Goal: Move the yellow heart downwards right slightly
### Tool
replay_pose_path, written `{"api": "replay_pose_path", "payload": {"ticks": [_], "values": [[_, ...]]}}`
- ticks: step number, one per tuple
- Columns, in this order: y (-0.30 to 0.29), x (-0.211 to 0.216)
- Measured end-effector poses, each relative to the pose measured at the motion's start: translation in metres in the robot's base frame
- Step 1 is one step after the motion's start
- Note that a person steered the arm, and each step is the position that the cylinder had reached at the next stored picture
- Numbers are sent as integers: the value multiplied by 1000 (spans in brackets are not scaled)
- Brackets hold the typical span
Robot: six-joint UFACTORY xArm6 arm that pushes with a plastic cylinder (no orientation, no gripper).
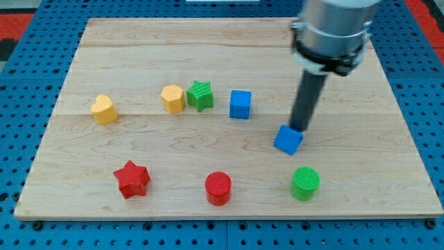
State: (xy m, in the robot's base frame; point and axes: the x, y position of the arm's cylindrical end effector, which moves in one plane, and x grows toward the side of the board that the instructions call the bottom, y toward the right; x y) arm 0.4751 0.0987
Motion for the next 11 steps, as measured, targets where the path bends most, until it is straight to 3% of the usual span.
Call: {"api": "replay_pose_path", "payload": {"ticks": [2,4,5,6,7,9,11], "values": [[35,-50],[-101,-82],[-113,-100],[-164,-107],[-211,-104],[-235,-69],[-359,-69]]}}
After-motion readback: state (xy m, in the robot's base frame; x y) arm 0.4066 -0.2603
